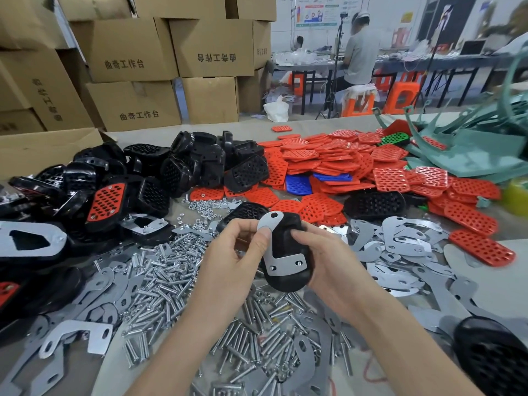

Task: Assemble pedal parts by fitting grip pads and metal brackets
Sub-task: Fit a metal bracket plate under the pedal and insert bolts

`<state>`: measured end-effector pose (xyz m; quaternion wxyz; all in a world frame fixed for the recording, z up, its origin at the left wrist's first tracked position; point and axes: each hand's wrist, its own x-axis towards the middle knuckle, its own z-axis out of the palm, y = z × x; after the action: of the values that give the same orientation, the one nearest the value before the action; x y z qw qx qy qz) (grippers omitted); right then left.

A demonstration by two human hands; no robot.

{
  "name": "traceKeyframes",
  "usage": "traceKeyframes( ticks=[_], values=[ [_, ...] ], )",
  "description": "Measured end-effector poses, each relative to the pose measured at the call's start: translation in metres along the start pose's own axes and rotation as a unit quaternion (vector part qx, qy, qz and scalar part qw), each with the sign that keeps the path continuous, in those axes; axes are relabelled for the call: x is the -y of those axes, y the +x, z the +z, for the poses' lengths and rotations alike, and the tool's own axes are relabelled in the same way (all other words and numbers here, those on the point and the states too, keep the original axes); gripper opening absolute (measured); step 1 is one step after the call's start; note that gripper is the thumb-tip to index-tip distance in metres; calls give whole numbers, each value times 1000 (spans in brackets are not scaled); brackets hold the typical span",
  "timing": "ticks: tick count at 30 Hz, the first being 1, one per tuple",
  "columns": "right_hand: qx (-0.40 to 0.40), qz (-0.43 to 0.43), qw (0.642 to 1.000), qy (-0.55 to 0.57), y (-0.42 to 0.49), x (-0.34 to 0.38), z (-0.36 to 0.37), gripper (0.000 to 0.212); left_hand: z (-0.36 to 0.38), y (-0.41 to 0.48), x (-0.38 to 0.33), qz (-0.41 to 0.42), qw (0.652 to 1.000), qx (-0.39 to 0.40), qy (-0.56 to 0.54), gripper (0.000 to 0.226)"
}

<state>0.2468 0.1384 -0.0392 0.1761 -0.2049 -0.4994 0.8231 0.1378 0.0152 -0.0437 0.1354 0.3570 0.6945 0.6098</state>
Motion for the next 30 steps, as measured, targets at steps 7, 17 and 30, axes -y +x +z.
traceKeyframes(
  ticks=[7, 17, 30],
  values=[
    [-4, -5, 1000, 8, 2, -3, -1, 28, 2, 1, 2, 2, 1000, -14, 12, 4],
    [-50, -78, 995, -45, 3, -7, 5, 19, 8, -5, -5, 41, 999, -7, 10, 3],
    [-45, -92, 994, -45, 4, -10, 9, 22, 7, -4, -1, 65, 998, -16, -8, 12]
  ],
)
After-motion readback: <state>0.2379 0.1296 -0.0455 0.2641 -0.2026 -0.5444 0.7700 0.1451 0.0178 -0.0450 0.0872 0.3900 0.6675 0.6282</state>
